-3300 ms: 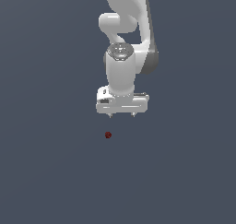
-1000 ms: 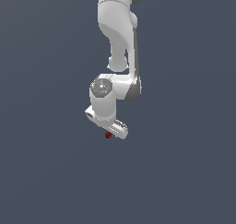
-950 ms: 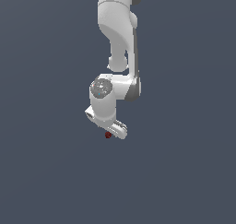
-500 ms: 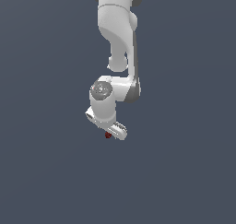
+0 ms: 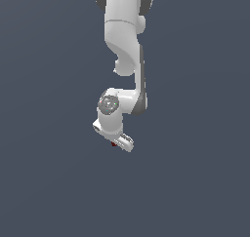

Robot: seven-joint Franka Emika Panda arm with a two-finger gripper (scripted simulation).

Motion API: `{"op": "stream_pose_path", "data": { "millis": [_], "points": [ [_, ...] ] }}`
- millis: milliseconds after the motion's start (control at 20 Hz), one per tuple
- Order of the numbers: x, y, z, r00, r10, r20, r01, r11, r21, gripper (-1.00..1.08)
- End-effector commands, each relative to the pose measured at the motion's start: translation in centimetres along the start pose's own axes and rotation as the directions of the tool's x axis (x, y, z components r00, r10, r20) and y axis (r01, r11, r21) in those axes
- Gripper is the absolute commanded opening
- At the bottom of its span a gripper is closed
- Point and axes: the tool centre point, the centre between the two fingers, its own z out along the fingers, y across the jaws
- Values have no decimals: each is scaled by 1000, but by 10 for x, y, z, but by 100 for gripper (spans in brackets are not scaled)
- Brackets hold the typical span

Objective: Pick up the object and move it to a goal position.

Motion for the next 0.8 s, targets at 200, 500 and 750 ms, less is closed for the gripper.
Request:
{"op": "stream_pose_path", "data": {
  "millis": [200, 500, 750],
  "points": [
    [1, -1, 3, 1000, 0, -1, 0, 1000, 1, -100],
    [1, -1, 3, 1000, 0, -1, 0, 1000, 1, -100],
    [0, -1, 0, 1000, 0, -1, 0, 1000, 1, -100]
  ]
}}
